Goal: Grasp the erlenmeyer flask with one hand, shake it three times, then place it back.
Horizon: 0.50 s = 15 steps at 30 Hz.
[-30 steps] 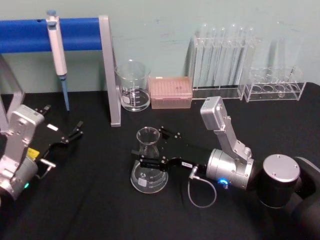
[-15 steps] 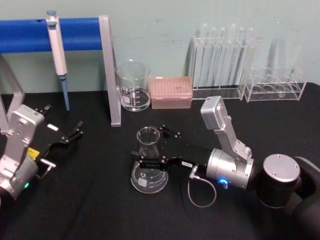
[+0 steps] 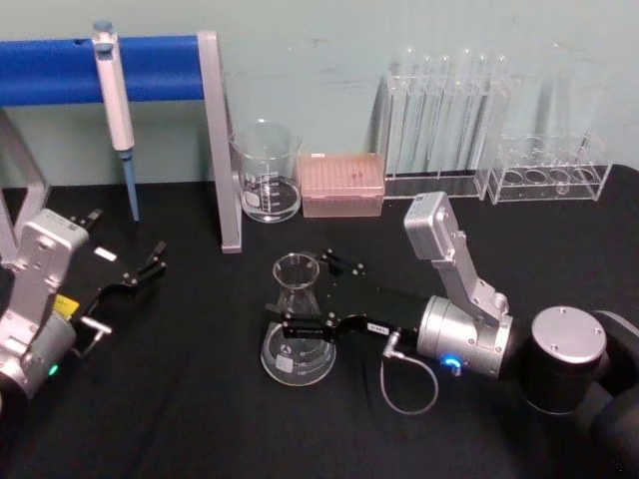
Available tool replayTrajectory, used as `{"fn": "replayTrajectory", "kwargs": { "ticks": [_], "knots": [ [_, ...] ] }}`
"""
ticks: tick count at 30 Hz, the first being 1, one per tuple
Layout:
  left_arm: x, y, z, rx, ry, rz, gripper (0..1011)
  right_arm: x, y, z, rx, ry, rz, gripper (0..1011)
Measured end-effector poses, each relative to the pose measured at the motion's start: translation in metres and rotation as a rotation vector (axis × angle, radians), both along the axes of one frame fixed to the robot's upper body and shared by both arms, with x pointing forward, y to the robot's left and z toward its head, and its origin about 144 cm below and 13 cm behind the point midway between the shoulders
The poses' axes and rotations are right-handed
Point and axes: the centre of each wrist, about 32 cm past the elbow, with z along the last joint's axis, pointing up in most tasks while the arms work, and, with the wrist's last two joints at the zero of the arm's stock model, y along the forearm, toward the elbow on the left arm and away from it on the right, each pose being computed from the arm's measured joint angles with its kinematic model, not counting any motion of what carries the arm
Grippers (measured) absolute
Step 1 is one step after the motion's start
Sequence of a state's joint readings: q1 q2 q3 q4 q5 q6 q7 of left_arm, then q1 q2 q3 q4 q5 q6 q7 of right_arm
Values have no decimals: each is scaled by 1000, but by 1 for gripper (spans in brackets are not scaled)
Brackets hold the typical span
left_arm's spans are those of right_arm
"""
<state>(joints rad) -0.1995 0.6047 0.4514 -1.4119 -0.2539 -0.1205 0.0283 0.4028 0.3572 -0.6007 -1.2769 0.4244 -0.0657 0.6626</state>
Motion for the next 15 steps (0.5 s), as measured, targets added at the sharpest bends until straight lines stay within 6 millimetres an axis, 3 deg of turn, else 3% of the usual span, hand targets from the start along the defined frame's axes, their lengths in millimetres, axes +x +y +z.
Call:
{"fn": "replayTrajectory", "kwargs": {
  "ticks": [15],
  "knots": [
    [0, 0, 0, 0, 0, 0, 1001, -33, -32, 8, -26, 39, -53, 1000]
  ]
}}
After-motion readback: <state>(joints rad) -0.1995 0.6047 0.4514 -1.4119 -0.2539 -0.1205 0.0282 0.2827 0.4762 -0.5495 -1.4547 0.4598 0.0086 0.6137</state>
